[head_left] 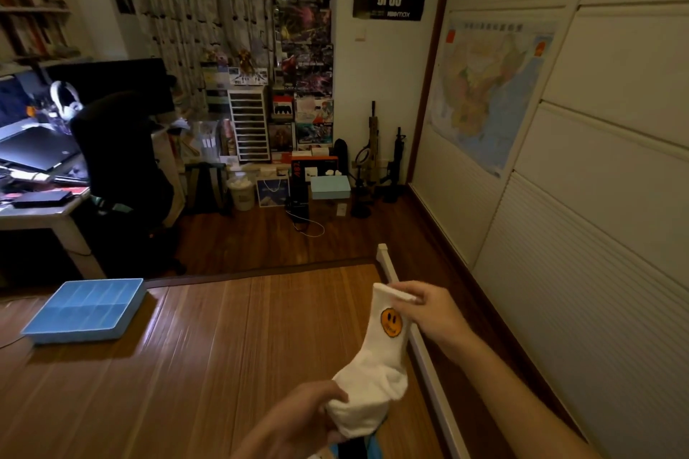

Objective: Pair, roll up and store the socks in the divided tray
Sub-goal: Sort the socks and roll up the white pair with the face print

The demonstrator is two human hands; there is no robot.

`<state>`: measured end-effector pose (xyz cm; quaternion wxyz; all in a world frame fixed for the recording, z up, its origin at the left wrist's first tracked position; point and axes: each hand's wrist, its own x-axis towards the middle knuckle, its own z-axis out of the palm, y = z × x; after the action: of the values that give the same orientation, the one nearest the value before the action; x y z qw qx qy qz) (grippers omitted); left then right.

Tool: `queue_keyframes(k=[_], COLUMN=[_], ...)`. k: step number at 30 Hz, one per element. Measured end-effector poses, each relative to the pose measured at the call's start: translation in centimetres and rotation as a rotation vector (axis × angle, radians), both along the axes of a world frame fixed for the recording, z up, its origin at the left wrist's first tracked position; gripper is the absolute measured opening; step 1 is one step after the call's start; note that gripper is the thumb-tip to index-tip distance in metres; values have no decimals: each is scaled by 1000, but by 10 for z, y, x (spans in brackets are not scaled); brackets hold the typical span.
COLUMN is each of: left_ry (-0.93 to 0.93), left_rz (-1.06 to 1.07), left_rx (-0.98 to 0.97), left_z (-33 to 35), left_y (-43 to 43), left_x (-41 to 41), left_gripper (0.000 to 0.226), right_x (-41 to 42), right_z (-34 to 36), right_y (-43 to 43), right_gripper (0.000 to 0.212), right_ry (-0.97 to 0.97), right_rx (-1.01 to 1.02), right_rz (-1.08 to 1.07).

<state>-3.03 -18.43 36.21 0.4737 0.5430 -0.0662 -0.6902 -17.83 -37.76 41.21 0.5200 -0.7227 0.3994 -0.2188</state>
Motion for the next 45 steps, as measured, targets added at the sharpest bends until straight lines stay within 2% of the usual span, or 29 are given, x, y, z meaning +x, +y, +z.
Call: queue_keyframes(k=[4, 7, 12, 14, 16, 17, 19, 20, 21, 23, 24, 25, 28, 33, 35, 40, 45], left_ry=[152, 178, 206, 222, 183, 131, 36, 34, 42, 37, 19, -2, -65, -125, -165, -253, -278], left_rz=[117, 138, 199, 226, 199, 200, 210, 211, 208, 167, 130, 81, 12, -77, -115, -210, -267], left_rx=[-19, -91, -96, -96, -139, -155, -188, -208, -235, -301, -327, -343, -340, -328, -316, -384, -437], left_z=[-1, -2, -5, -1, 3, 0, -7, -7, -7, -2, 1, 2, 0, 16, 17, 22, 23], left_y=[-3, -3, -3, -3, -4, -4, -5, -5, -5, -4, -3, -3, -1, 6, 9, 12, 13], left_x=[-4, -1, -1, -2, -4, -5, -5, -5, -6, -6, -7, -8, -7, -6, -5, -2, 2], left_gripper=[46, 35, 46, 52, 52, 48, 41, 43, 46, 51, 53, 57, 65, 41, 46, 57, 46], right_x=[-1, -3, -8, -11, -13, -13, -12, -10, -8, -1, 0, 0, 3, 4, 4, 5, 6], right_z=[-13, -28, -38, -40, -40, -37, -33, -30, -26, -19, -13, -9, -6, 5, 9, 15, 18], right_y=[52, 80, 92, 94, 95, 95, 90, 85, 80, 71, 71, 70, 64, 63, 63, 66, 70], right_gripper=[37, 40, 45, 43, 37, 30, 21, 25, 34, 49, 49, 45, 35, 27, 27, 26, 34], right_ry=[47, 153, 61, 82, 68, 4, -114, -117, -124, -255, -311, -357, -410, -313, -283, -288, -297], right_rx=[-103, -155, -193, -244, -203, -113, 14, 91, 268, 799, 956, 1005, 822, 584, 518, 476, 472], right_rz=[255, 414, 315, 384, 441, 395, 79, -93, -196, -219, -192, -184, -213, -46, 13, 68, 94])
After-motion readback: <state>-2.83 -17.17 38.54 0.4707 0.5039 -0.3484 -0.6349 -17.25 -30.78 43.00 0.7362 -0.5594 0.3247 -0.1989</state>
